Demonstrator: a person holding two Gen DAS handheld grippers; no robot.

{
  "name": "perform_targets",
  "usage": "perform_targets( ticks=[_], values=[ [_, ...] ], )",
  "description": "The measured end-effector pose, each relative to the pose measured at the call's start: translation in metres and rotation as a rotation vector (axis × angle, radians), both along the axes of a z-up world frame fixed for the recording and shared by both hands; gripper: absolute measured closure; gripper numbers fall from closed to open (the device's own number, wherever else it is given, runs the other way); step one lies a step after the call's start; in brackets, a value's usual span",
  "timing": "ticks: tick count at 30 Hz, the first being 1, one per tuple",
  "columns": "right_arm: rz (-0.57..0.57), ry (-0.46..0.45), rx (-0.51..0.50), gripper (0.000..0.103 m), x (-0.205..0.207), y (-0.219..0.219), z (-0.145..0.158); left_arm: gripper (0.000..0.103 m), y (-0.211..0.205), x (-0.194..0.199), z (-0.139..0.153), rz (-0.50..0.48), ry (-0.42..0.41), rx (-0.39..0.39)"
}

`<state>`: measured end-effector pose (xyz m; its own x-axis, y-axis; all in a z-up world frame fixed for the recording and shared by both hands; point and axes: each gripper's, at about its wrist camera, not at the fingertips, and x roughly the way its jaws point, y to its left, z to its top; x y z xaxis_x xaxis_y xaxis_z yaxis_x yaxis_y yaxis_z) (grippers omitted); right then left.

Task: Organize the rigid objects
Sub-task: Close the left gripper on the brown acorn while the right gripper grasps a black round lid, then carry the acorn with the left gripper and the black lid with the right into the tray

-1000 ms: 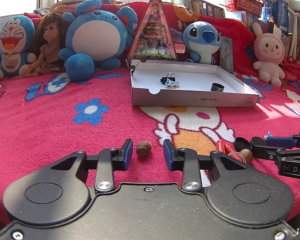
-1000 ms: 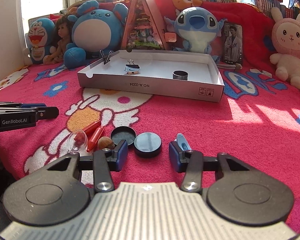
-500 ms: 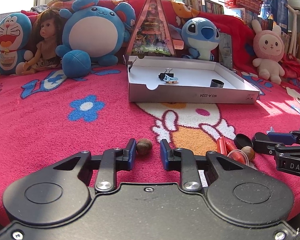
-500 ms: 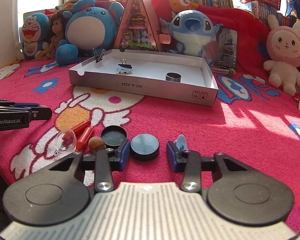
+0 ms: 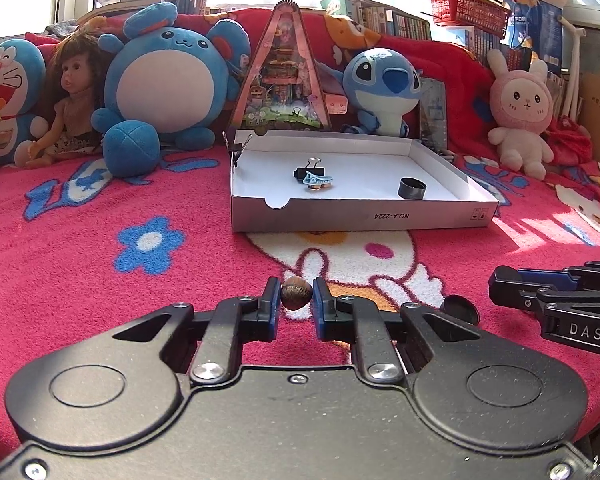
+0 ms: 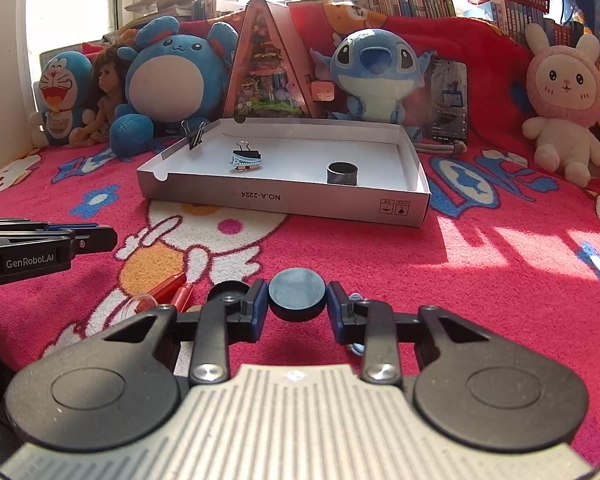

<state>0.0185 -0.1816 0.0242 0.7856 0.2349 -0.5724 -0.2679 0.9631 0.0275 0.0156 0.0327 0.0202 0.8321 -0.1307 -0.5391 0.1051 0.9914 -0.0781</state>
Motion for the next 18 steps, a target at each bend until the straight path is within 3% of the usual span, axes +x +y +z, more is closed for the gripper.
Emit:
perform_targets(
  ticks=[18],
  values=[
    [-0.025, -0.014, 0.032, 0.065, 0.010, -0.005, 0.011, 0.087, -0.006, 0.005, 0.015, -0.021, -0.035, -0.010]
  ],
)
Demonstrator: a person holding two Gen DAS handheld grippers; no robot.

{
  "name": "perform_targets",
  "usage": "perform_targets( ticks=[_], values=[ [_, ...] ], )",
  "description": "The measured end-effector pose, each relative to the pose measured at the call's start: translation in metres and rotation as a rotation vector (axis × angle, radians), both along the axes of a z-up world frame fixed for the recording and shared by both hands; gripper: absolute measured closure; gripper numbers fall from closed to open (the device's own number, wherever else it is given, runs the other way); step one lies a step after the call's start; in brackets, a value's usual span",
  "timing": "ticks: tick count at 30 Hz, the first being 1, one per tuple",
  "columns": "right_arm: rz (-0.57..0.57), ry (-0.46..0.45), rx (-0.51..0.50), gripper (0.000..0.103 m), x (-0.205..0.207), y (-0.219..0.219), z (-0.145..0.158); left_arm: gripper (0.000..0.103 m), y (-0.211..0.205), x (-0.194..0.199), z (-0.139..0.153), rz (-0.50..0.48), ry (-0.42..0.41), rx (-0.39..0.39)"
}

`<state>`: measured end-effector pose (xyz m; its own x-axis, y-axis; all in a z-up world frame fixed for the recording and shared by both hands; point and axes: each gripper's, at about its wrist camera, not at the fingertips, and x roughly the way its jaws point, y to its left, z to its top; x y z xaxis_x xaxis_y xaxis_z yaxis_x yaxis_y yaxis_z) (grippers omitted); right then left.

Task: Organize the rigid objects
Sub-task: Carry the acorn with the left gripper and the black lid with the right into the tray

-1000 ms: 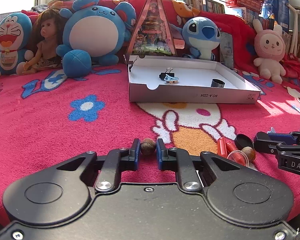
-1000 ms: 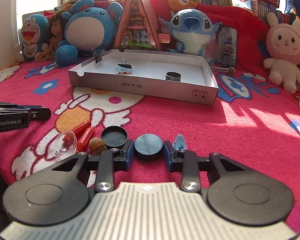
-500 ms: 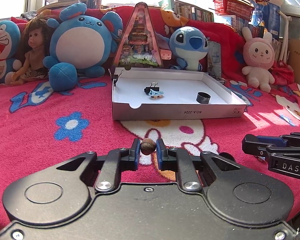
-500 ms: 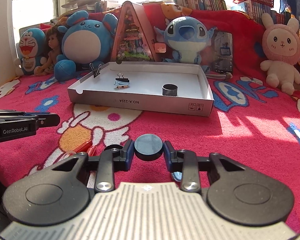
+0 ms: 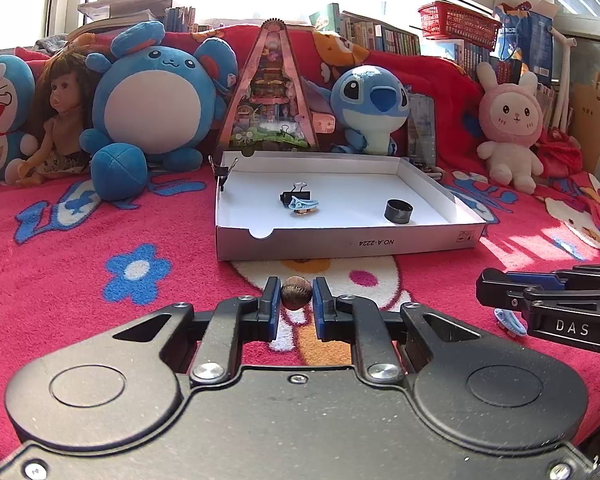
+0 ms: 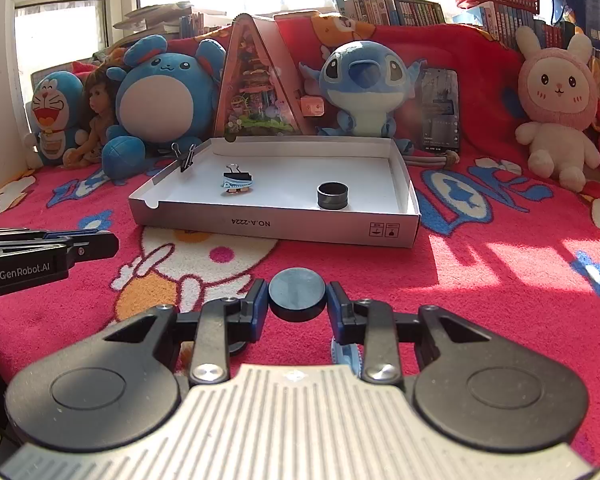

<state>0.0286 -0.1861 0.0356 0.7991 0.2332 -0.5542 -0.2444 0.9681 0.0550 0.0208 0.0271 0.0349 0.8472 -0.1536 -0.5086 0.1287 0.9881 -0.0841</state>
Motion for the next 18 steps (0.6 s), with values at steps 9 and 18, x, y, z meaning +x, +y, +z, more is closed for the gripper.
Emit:
perform_targets(
  ticks=[9, 18],
  values=[
    [-0.004, 0.008, 0.011, 0.065, 0.007, -0.001, 0.002, 0.087, 0.001, 0.004, 0.002, -0.010, -0.003, -0.003],
    [-0.024, 0.029, 0.049, 0.065, 0.029, -0.006, 0.010, 0.087, -0.002, 0.032, 0.018, -0.034, -0.007, -0.020]
  ],
)
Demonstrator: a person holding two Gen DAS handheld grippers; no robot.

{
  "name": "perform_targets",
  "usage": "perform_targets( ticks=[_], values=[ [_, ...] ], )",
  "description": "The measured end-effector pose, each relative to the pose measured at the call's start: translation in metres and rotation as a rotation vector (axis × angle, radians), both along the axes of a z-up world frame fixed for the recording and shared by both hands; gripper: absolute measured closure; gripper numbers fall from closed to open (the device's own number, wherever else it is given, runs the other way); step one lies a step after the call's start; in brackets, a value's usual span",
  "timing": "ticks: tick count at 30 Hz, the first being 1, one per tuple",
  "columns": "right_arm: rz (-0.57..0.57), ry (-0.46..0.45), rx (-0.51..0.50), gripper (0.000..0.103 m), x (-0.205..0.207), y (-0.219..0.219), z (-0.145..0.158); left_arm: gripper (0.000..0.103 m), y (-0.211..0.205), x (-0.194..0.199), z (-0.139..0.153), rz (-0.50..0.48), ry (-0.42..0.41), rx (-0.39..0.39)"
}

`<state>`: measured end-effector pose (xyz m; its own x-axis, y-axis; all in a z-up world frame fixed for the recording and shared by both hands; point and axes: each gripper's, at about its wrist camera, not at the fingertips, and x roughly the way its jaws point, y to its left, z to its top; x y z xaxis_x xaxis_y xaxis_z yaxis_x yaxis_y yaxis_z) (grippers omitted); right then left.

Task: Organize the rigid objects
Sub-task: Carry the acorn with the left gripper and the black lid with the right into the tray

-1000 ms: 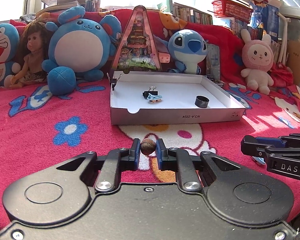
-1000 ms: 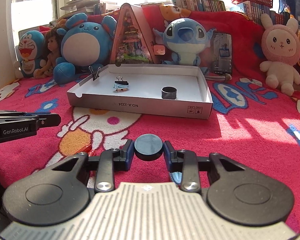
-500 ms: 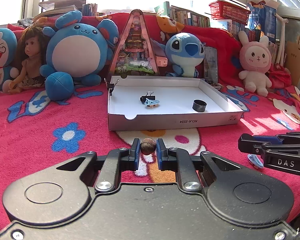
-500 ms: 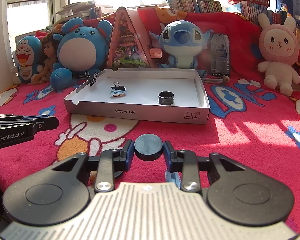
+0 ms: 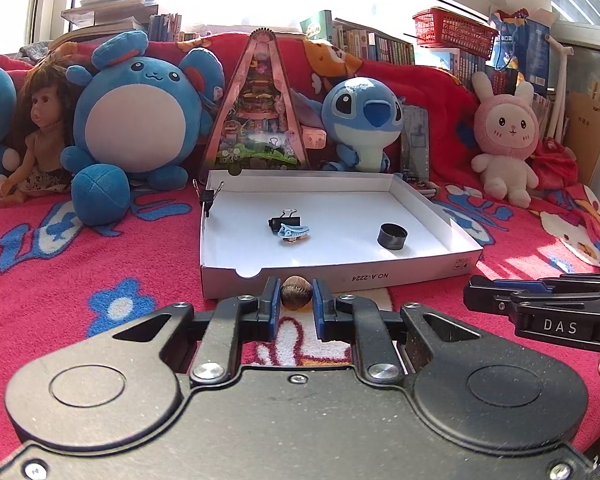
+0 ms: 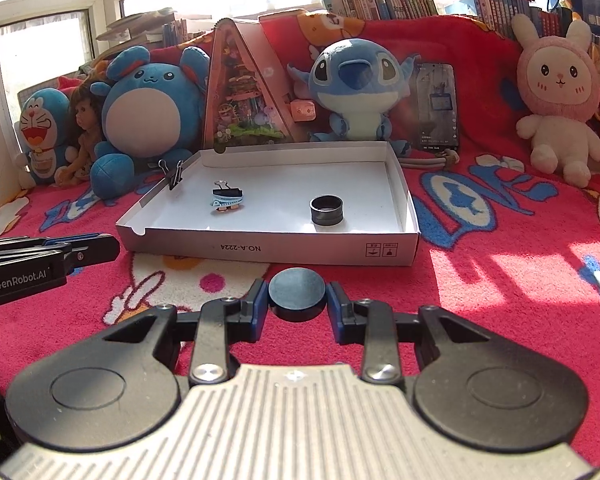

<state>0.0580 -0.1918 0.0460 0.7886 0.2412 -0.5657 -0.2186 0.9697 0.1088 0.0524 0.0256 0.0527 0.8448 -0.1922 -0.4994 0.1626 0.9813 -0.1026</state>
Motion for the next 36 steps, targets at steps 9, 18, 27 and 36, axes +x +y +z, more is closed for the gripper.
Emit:
perform_targets(
  ticks=[9, 18, 27, 36],
  values=[
    [-0.019, 0.007, 0.030, 0.065, 0.035, -0.006, 0.017, 0.087, -0.010, 0.033, 0.017, -0.025, -0.010, 0.000],
    [-0.039, 0.029, 0.062, 0.065, 0.070, -0.012, 0.027, 0.087, -0.015, 0.079, 0.017, -0.019, 0.064, -0.026],
    [-0.066, 0.114, 0.051, 0.065, 0.121, -0.014, 0.030, 0.087, -0.012, 0.125, 0.005, 0.016, 0.167, -0.032],
    [-0.053, 0.188, 0.009, 0.065, 0.155, 0.003, 0.016, 0.087, -0.020, 0.145, -0.013, 0.025, 0.209, -0.013]
  ],
)
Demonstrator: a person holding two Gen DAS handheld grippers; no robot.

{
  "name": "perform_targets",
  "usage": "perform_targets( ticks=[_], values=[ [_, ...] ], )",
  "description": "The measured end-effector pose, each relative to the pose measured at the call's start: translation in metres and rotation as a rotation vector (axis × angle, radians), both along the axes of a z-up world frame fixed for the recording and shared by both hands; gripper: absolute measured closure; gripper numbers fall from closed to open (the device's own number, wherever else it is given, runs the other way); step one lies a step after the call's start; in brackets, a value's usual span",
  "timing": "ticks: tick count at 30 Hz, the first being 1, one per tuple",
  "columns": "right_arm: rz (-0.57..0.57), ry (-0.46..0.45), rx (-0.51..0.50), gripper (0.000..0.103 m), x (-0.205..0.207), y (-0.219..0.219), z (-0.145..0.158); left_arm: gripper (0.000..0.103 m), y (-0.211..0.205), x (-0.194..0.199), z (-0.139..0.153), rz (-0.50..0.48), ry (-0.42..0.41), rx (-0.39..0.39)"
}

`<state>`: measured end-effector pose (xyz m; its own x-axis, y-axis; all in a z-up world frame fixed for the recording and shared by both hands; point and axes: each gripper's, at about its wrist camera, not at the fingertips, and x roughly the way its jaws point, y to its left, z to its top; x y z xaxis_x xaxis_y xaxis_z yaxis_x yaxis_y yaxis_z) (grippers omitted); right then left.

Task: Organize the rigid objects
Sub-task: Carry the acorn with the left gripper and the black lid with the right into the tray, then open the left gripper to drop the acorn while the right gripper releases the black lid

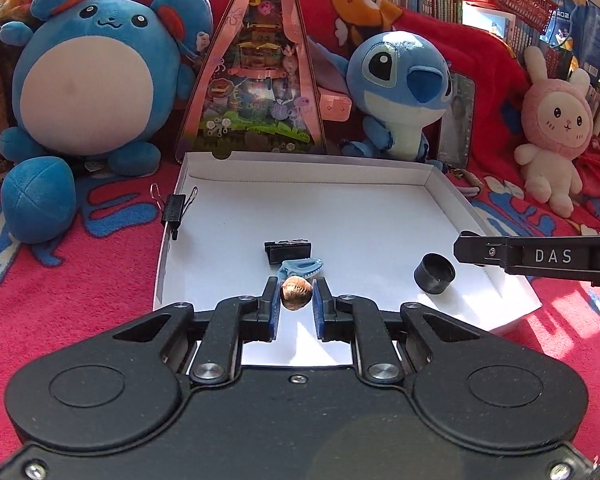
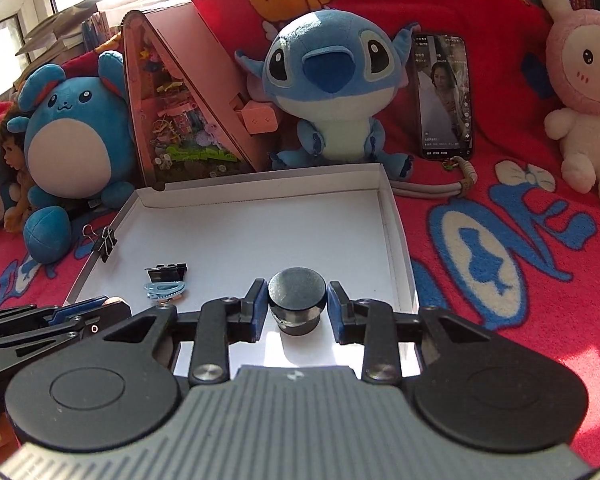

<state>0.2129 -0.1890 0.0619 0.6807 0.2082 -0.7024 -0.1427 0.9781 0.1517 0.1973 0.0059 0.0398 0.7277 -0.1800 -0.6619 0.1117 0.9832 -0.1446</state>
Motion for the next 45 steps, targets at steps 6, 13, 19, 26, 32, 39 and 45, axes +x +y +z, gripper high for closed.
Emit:
perform_targets(
  ticks=[6, 13, 19, 26, 32, 39, 45],
  values=[
    [0.022, 0.028, -0.046, 0.065, 0.009, 0.015, -0.011, 0.087, -0.003, 0.007, -0.007, 0.004, 0.020, 0.000],
    [0.013, 0.040, -0.065, 0.065, 0.014, 0.015, -0.016, 0.087, -0.003, 0.009, -0.010, 0.004, 0.028, 0.004],
    [0.014, 0.050, -0.054, 0.065, 0.015, 0.013, -0.018, 0.087, -0.003, 0.010, -0.011, 0.001, 0.030, 0.005],
    [0.022, 0.053, -0.058, 0.065, 0.016, 0.016, -0.019, 0.087, -0.004, 0.011, -0.013, 0.001, 0.033, 0.006],
    [0.024, 0.056, -0.063, 0.065, 0.018, 0.018, -0.021, 0.087, -0.005, 0.012, -0.016, 0.004, 0.039, 0.006],
    [0.023, 0.058, -0.067, 0.065, 0.019, 0.018, -0.023, 0.087, -0.005, 0.014, -0.018, 0.006, 0.044, 0.003],
    [0.023, 0.059, -0.066, 0.060, 0.020, 0.018, -0.024, 0.087, -0.005, 0.015, -0.021, 0.006, 0.051, 0.003]
  ],
)
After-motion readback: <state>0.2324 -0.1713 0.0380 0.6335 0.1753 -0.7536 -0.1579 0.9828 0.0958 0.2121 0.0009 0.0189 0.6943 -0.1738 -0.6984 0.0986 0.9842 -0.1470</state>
